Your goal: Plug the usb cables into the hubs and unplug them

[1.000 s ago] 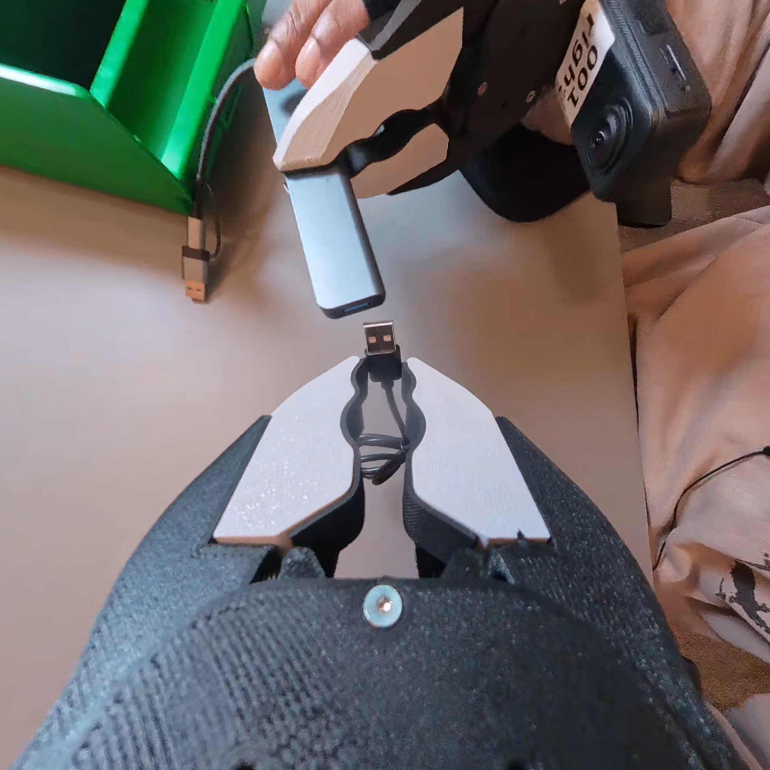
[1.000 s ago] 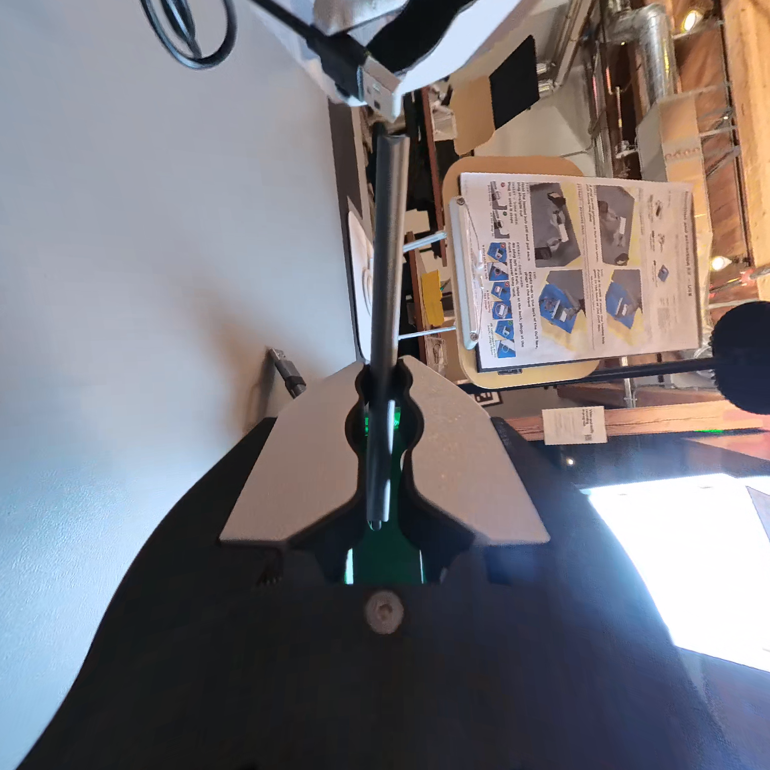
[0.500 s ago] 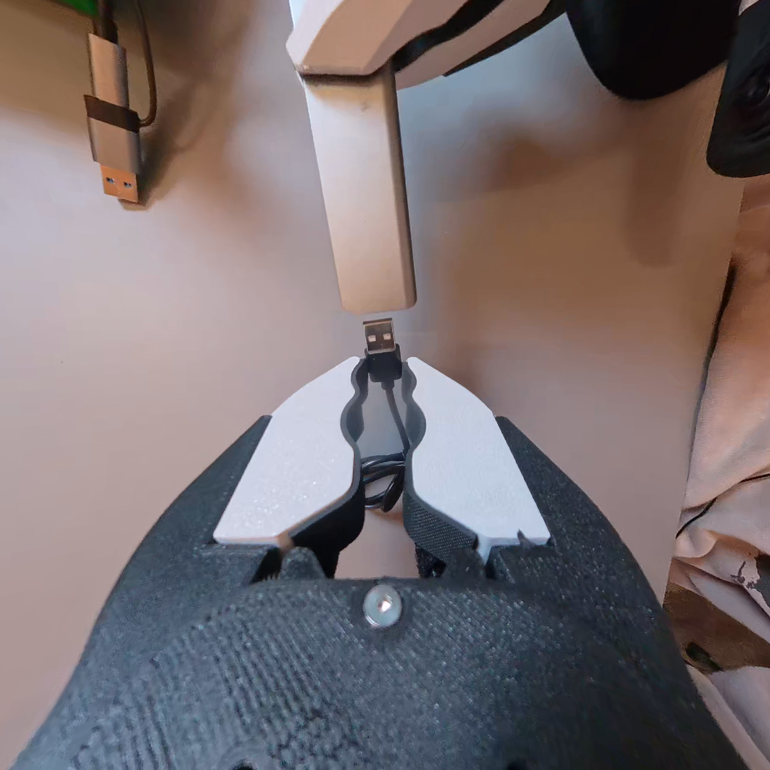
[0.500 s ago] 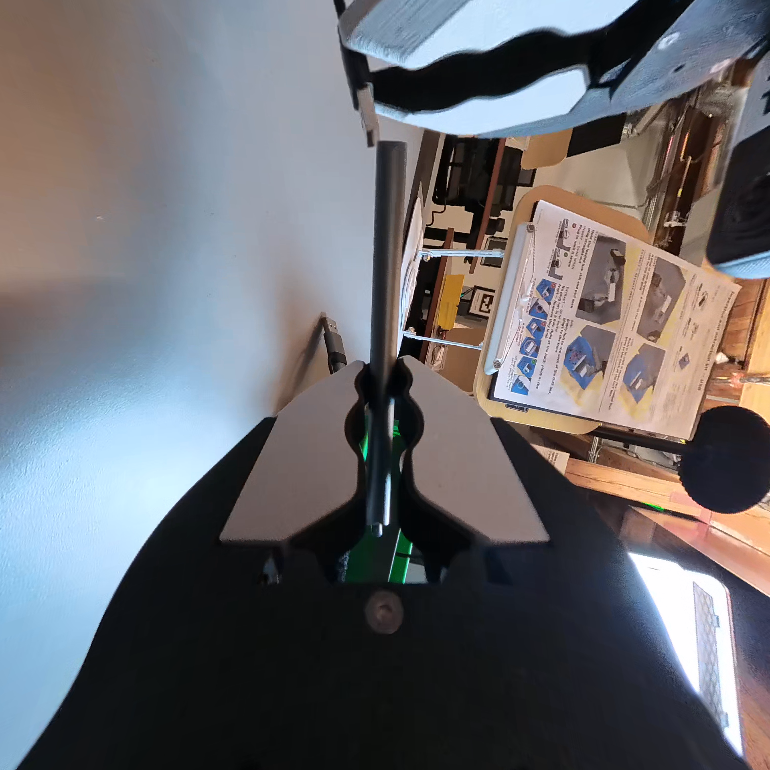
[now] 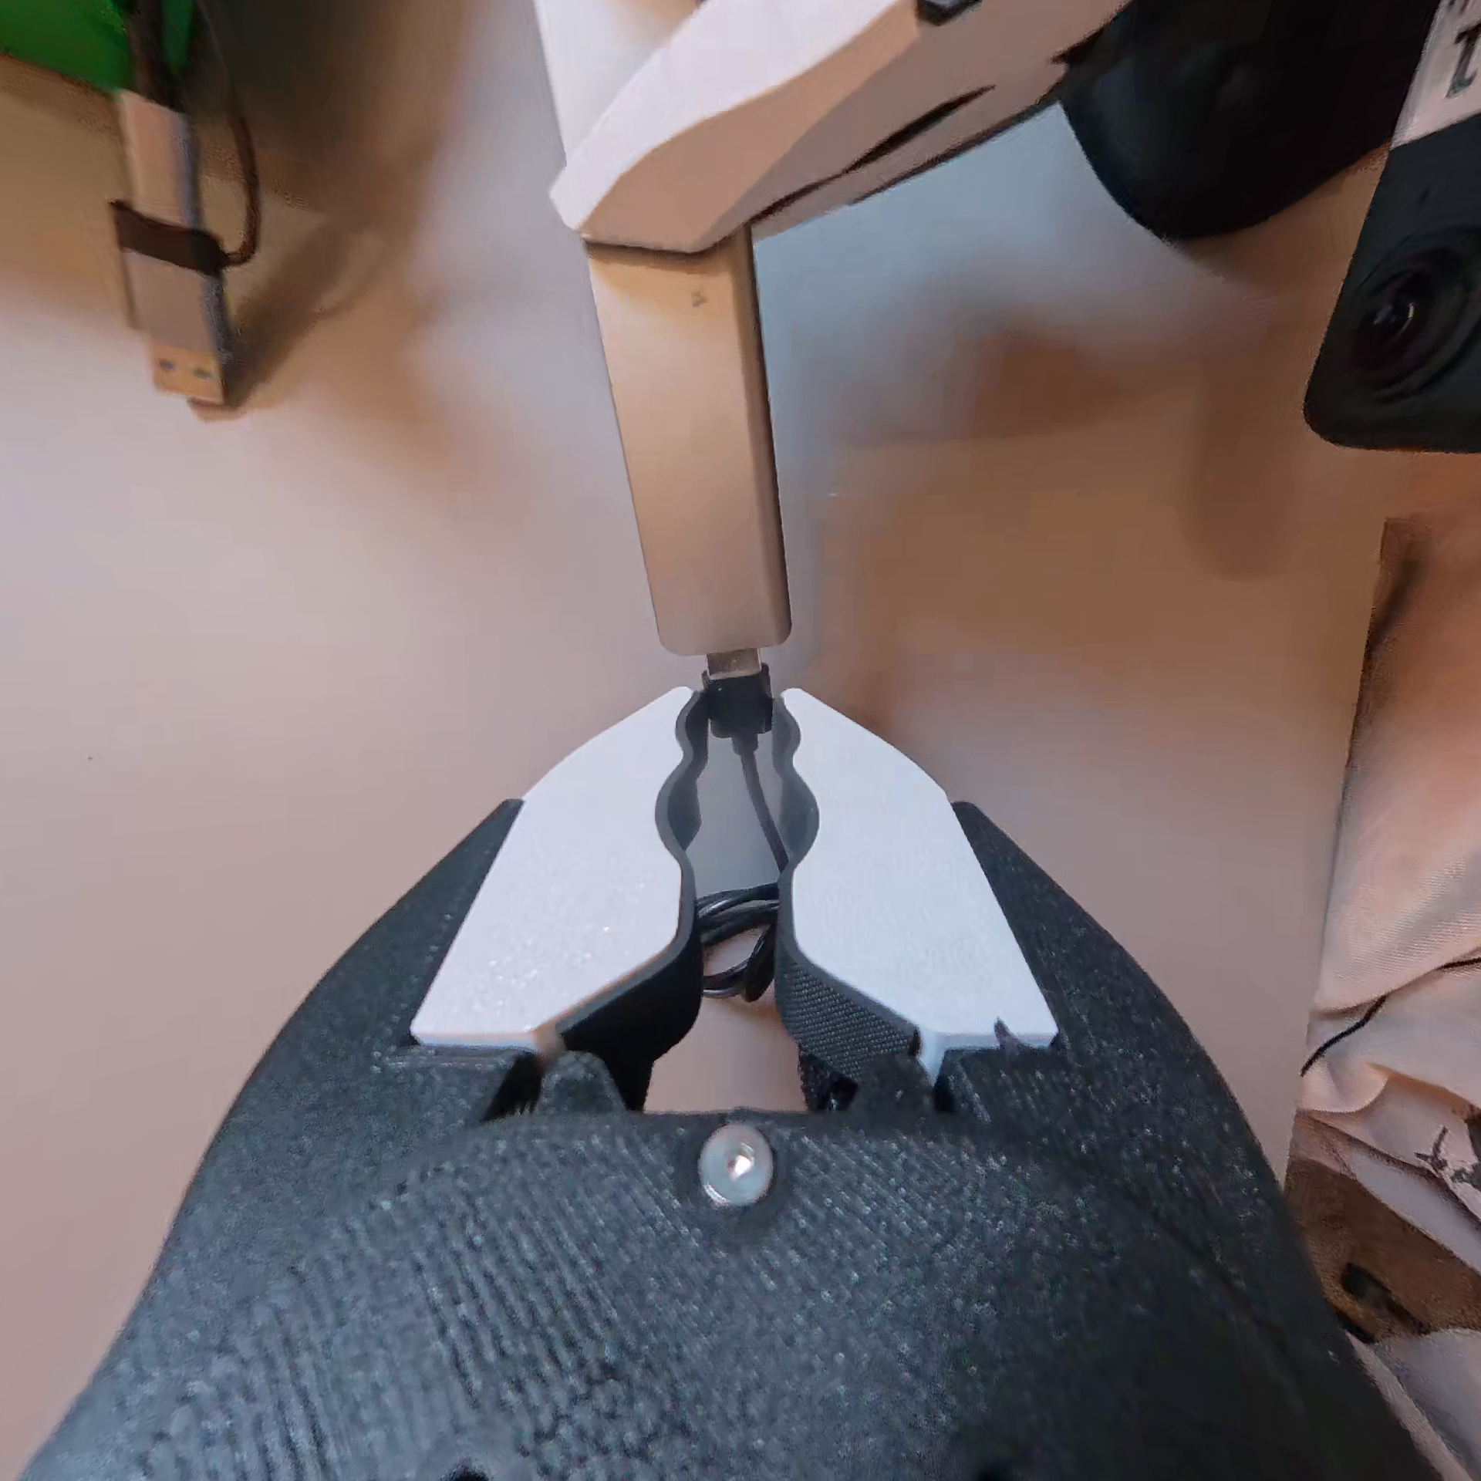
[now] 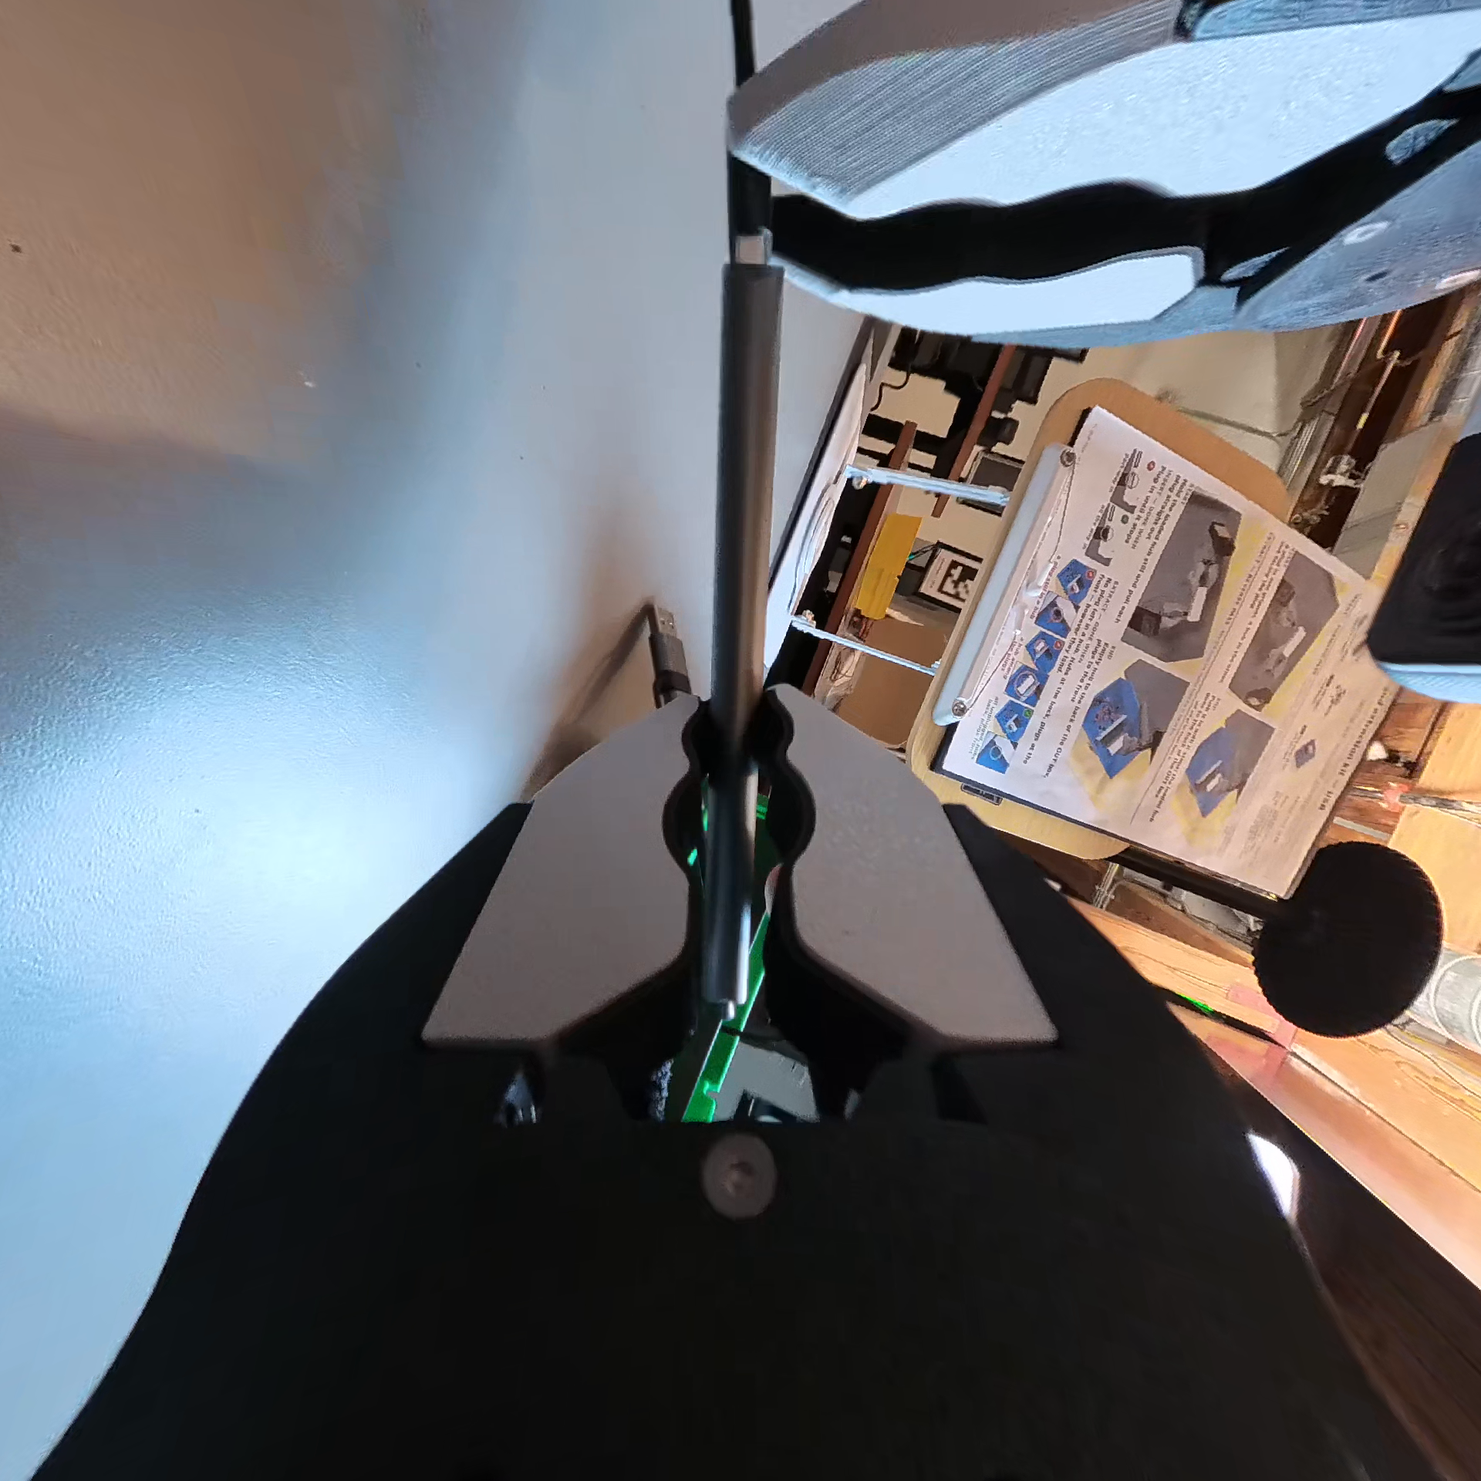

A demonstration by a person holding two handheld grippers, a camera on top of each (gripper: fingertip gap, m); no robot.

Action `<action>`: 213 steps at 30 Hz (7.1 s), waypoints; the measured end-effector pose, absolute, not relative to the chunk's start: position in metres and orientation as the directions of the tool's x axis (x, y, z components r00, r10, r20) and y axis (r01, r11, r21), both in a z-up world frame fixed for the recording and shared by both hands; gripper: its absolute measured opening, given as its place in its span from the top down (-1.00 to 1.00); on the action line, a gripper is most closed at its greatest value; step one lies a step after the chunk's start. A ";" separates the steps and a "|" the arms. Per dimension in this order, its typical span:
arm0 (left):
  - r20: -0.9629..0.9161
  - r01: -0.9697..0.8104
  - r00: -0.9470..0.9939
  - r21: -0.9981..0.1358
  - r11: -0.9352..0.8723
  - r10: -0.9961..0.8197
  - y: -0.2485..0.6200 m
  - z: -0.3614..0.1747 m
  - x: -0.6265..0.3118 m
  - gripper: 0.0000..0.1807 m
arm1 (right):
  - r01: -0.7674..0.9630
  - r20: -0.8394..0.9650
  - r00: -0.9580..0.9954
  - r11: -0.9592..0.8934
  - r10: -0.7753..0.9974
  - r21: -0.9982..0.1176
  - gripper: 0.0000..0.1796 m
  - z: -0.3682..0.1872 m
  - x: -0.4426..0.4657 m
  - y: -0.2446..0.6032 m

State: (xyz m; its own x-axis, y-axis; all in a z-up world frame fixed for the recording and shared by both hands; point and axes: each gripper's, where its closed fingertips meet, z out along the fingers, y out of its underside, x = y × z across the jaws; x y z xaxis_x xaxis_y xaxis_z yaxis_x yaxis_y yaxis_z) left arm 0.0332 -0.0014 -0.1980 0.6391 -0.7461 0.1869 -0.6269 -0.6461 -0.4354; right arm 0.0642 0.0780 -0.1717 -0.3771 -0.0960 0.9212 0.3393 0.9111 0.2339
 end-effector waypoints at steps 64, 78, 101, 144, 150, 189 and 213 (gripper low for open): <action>-0.051 -0.134 0.940 -0.965 -0.226 -0.337 -0.021 -0.100 -0.099 0.53 | 0.945 0.510 -0.027 0.188 0.860 -0.268 0.55 -0.143 0.096 0.352; -0.230 -0.167 0.972 -0.807 -0.567 0.040 -0.064 -0.078 -0.309 0.48 | 0.468 0.269 0.159 0.167 0.950 -0.868 0.46 -0.067 0.103 0.212; -0.188 -0.359 0.926 -0.173 -0.917 -0.327 -0.026 -0.171 -0.407 0.54 | 0.307 -0.002 0.052 -0.018 0.999 -0.951 0.52 -0.133 0.101 0.116; -0.061 -0.218 0.976 -0.208 -0.954 -0.209 -0.078 -0.225 -0.281 0.50 | 0.458 0.350 0.294 0.190 0.889 -0.868 0.60 -0.077 0.129 0.233; -0.015 -0.136 0.991 -0.228 -0.964 -0.137 -0.077 -0.229 -0.275 0.50 | 0.864 0.627 0.102 0.243 0.773 -0.440 0.47 -0.117 0.115 0.355; -0.224 -0.261 0.965 -0.752 -0.605 -0.138 -0.049 -0.066 -0.220 0.96 | -0.023 0.266 -0.161 0.266 0.950 -0.964 0.88 -0.034 0.102 0.049; 0.338 0.060 0.784 -0.876 -0.478 -0.521 -0.019 -0.135 -0.074 0.88 | 0.215 0.296 -0.236 0.347 0.926 -0.913 0.87 -0.109 0.110 0.070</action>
State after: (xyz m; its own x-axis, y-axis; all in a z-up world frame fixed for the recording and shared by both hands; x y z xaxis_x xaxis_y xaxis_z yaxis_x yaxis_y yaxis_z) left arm -0.0743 -0.0187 -0.1353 0.7838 -0.5211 0.3379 0.0601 -0.4779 -0.8764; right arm 0.1102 0.0697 -0.1091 -0.2356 0.9256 0.2962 0.2145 0.3468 -0.9131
